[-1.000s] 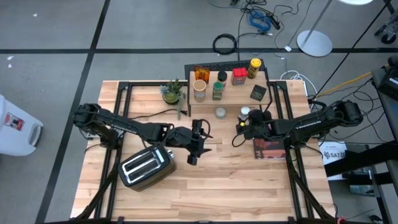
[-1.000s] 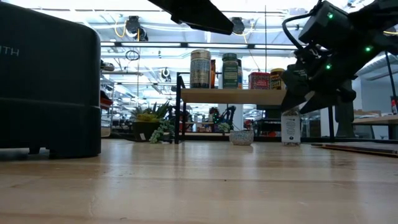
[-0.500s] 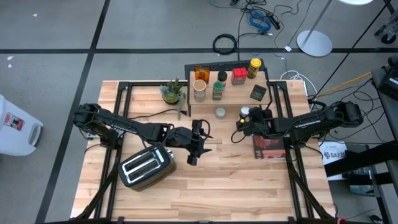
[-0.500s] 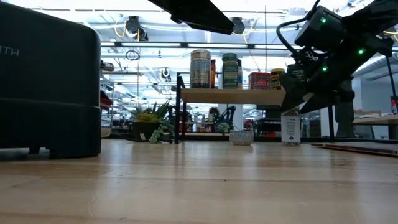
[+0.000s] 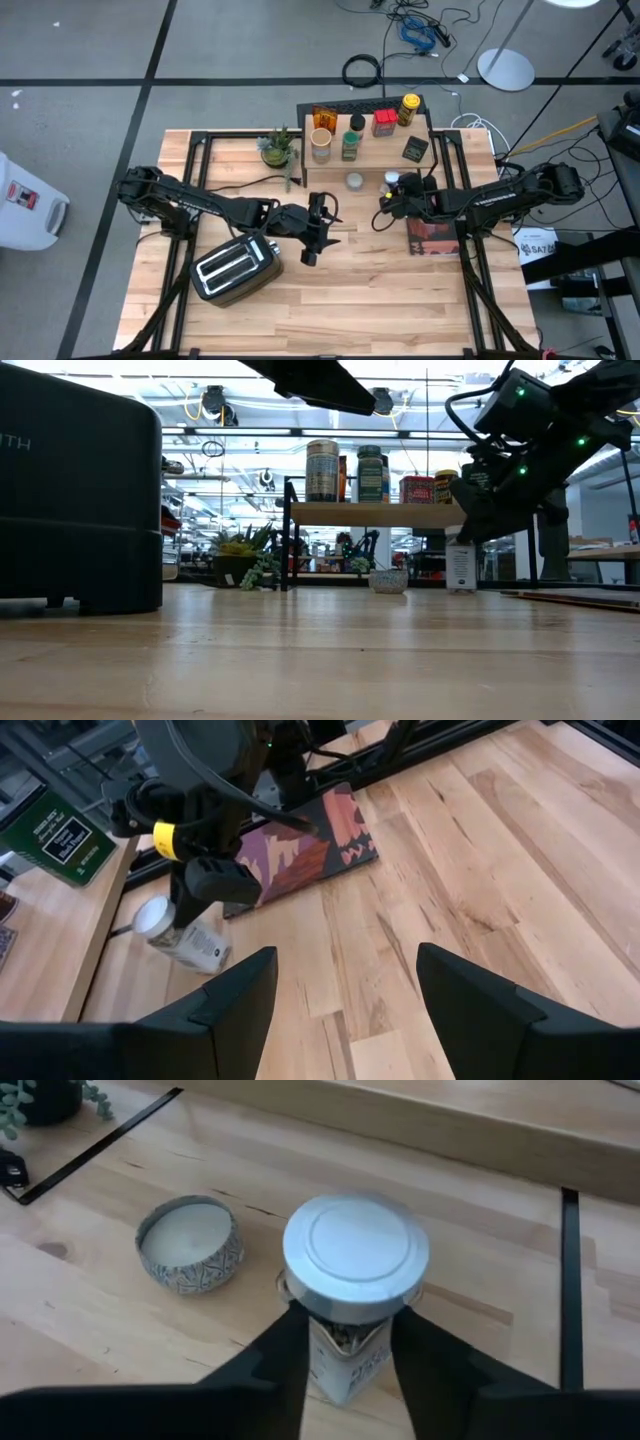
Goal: Shelf spices
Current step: Put the white seasoning bottle on the shelf
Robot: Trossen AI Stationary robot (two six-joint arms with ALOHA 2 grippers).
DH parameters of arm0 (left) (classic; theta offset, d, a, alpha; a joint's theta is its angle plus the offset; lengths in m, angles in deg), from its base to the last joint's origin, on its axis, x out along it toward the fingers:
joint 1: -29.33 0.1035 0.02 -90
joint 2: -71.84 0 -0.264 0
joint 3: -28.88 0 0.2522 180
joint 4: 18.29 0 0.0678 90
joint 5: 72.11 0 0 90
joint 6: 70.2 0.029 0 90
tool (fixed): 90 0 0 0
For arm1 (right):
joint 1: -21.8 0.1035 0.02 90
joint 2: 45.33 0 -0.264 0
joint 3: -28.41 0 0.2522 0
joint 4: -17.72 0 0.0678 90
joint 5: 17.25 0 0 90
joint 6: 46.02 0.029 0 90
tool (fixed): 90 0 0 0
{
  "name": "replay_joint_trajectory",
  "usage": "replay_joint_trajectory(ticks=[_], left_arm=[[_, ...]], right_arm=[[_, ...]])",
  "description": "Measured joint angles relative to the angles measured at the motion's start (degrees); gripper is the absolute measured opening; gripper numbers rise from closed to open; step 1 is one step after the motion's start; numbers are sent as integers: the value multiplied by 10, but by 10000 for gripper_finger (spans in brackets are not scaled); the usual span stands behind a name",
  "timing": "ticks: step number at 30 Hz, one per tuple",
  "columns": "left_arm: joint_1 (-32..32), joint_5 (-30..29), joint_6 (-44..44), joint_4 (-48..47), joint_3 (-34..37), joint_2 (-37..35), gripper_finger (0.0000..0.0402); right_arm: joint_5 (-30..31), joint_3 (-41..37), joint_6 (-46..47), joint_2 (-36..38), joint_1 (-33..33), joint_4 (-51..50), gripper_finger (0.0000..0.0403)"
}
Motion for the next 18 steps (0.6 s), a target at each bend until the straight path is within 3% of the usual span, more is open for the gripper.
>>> replay_joint_trajectory(ticks=[5, 11, 15, 18], left_arm=[[0, 0, 0, -3, 0, 0, 249], [0, 0, -1, -11, 0, 0, 249], [0, 0, -3, -17, 0, 0, 249], [0, 0, -3, -19, 0, 0, 249]], right_arm=[[-6, 0, 0, 0, 9, -1, 89], [-12, 0, 9, 0, 31, -4, 80], [-46, 0, -10, 0, 49, -4, 94], [-70, 0, -18, 0, 66, -1, 134]])
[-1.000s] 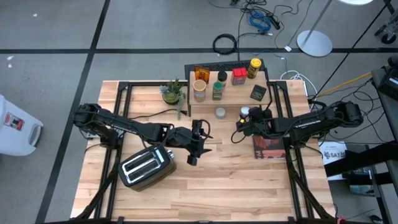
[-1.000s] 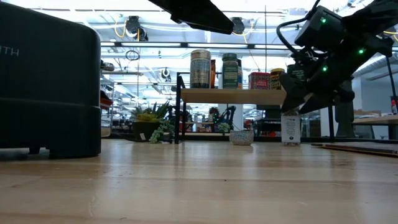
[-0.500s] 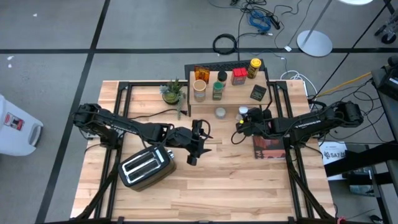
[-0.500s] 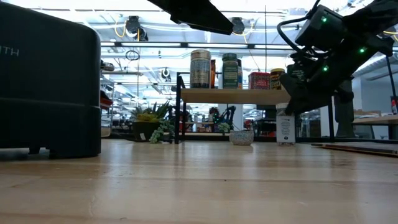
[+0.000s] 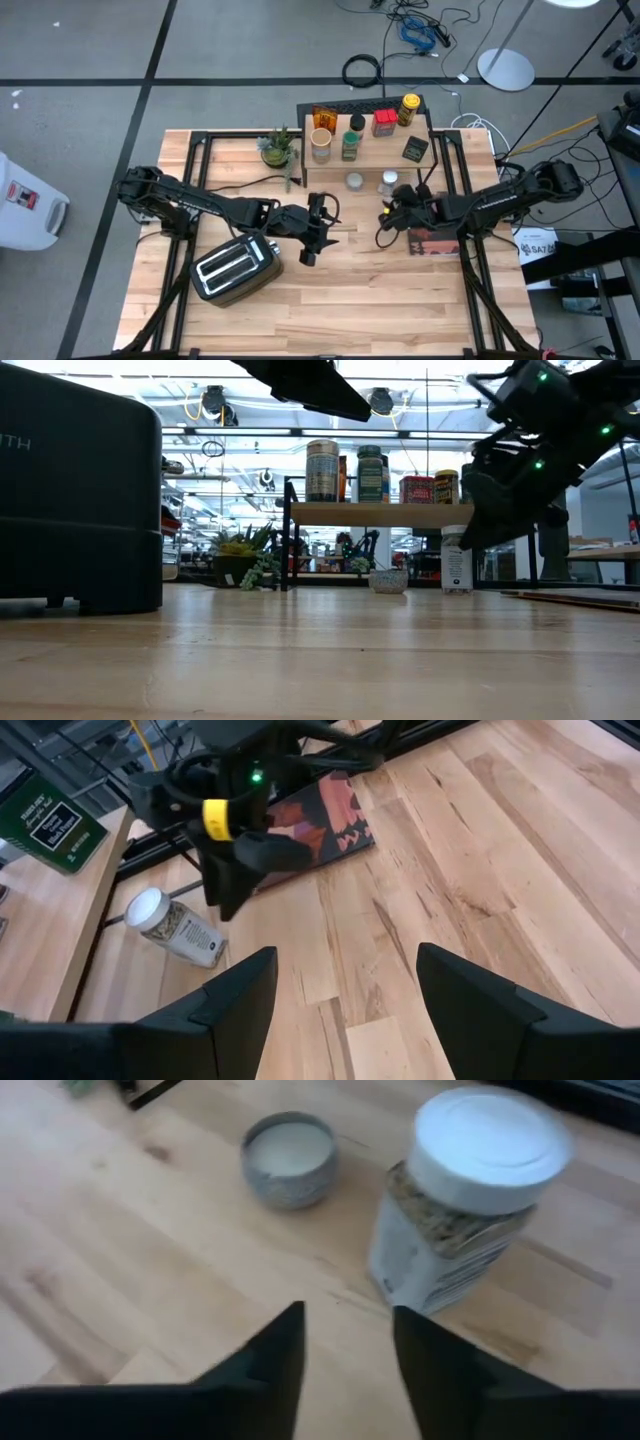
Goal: Shelf spices
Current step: Put the white seasoning bottle on the shelf
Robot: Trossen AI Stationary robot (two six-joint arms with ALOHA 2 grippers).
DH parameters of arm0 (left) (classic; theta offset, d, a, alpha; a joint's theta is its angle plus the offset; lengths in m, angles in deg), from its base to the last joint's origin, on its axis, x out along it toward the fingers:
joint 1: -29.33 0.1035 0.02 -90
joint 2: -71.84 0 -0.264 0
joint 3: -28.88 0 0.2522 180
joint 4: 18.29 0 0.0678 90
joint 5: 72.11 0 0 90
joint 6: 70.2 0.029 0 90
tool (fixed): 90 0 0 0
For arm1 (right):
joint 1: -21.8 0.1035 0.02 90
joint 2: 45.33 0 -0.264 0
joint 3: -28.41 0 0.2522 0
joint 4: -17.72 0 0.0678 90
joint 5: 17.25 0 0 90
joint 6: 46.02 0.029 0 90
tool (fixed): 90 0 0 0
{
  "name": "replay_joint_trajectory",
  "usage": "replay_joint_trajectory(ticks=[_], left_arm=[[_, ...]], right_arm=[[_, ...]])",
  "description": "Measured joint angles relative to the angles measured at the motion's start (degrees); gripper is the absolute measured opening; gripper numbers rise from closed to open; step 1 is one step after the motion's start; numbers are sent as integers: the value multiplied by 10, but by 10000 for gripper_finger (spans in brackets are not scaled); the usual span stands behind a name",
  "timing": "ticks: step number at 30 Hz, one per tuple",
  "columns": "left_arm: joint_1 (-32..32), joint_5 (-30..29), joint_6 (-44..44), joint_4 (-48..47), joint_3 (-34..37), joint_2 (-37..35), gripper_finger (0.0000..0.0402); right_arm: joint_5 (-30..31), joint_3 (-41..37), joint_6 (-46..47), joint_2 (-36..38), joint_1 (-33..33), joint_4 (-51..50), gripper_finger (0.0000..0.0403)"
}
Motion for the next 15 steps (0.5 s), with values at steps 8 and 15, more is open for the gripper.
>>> replay_joint_trajectory(ticks=[8, 15], left_arm=[[0, 0, 0, 1, 0, 0, 249], [-1, 2, 0, 1, 0, 0, 249]], right_arm=[[18, 0, 13, 0, 19, -8, 330], [107, 0, 21, 0, 5, 14, 378]])
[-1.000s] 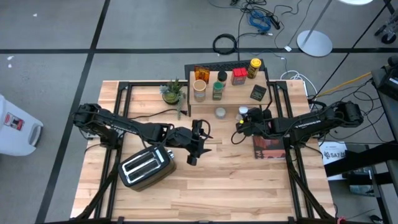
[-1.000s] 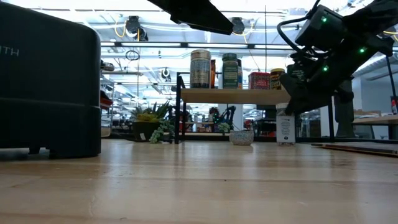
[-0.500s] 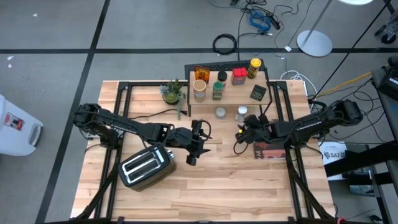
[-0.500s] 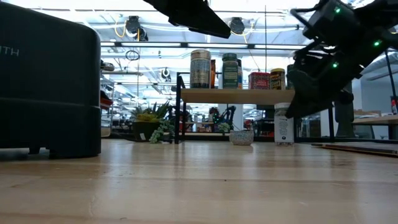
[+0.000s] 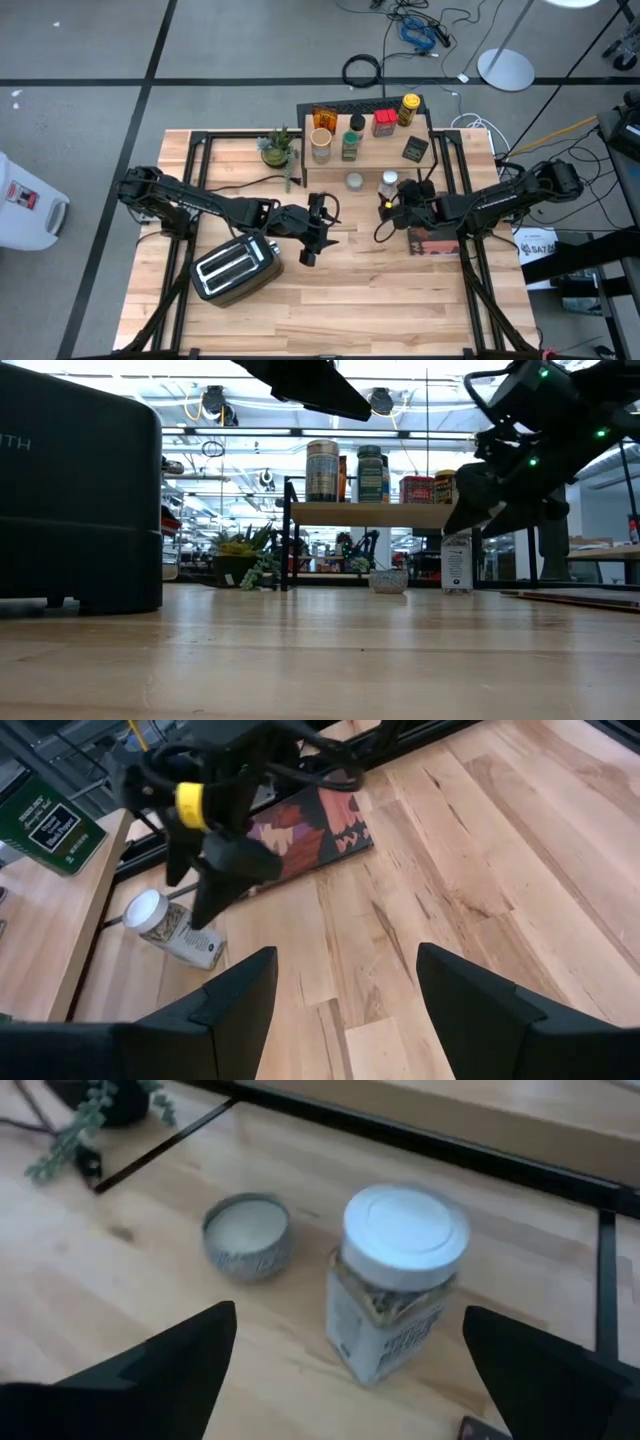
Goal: Shelf spices
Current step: Put the white seasoning bottle on the shelf
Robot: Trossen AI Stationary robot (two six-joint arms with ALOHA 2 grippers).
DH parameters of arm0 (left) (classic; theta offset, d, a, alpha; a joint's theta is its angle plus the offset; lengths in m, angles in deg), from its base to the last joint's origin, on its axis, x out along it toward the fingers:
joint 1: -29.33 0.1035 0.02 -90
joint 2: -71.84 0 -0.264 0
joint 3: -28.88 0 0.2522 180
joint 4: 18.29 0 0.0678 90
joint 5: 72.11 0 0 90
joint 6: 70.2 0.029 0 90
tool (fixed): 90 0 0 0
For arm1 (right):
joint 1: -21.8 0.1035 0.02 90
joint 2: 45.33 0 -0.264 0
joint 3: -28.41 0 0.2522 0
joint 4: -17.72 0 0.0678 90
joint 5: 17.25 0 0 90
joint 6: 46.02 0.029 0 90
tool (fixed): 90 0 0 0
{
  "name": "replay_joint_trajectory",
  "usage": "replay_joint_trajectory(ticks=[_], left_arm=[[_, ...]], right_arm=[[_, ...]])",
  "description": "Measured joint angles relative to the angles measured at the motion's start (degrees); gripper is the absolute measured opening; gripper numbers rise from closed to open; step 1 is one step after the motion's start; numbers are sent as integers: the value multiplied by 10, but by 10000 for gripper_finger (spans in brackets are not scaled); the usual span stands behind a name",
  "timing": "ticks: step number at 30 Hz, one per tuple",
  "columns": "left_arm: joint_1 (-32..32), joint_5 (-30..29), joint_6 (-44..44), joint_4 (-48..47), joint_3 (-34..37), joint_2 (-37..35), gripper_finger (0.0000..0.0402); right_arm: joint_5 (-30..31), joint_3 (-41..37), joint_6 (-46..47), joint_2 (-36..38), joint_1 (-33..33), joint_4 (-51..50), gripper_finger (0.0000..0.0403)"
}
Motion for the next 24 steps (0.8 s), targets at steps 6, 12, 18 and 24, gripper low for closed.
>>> replay_joint_trajectory(ticks=[6, 12, 18, 24], left_arm=[[0, 14, 1, 7, 0, 0, 249], [0, 15, 1, 5, 0, 0, 249], [0, 15, 1, 1, 0, 0, 249], [0, 15, 0, -1, 0, 0, 249]], right_arm=[[0, 0, 1, -30, -24, 56, 380], [5, 0, 24, -104, -45, 105, 380], [7, 0, 34, -168, -60, 158, 380], [57, 0, 57, -192, -51, 172, 380]])
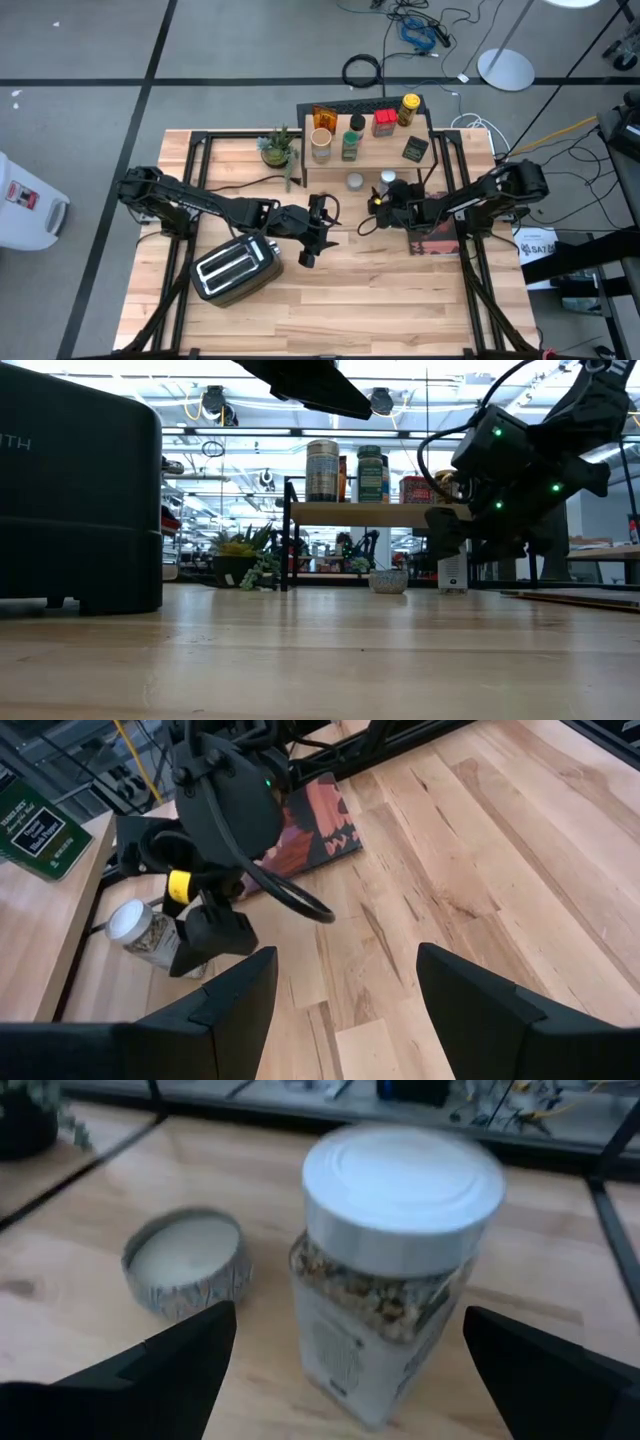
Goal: Shelf spices
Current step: Put the white seasoning bottle on the shelf
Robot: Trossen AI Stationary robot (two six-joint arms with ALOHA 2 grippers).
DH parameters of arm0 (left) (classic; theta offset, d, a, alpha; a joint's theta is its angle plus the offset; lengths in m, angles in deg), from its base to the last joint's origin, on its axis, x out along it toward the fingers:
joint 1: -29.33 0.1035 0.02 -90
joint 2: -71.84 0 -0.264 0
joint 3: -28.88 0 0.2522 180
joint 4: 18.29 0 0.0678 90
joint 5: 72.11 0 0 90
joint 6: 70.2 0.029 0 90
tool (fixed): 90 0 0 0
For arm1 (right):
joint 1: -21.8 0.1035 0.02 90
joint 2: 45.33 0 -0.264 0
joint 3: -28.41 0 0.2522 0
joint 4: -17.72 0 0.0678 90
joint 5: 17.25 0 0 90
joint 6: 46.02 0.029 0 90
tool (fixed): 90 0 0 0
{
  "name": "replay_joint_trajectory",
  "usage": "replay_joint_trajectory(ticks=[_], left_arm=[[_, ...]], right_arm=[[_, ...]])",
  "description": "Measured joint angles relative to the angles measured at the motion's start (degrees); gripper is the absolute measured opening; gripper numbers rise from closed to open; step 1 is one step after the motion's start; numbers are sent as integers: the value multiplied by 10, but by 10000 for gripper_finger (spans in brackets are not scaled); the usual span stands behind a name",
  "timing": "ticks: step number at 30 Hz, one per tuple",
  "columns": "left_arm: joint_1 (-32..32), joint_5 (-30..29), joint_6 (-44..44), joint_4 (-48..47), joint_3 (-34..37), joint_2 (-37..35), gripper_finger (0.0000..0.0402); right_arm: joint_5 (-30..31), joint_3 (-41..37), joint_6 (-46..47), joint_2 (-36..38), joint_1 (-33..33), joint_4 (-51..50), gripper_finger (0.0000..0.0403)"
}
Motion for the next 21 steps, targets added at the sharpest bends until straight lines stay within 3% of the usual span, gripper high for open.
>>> replay_joint_trajectory(ticks=[10, 21], left_arm=[[0, 0, 1, 0, 0, 0, 249], [0, 0, 2, 1, 0, 0, 249]], right_arm=[[69, 0, -4, -7, 2, 39, 380], [65, 0, -35, -7, -36, 82, 380]])
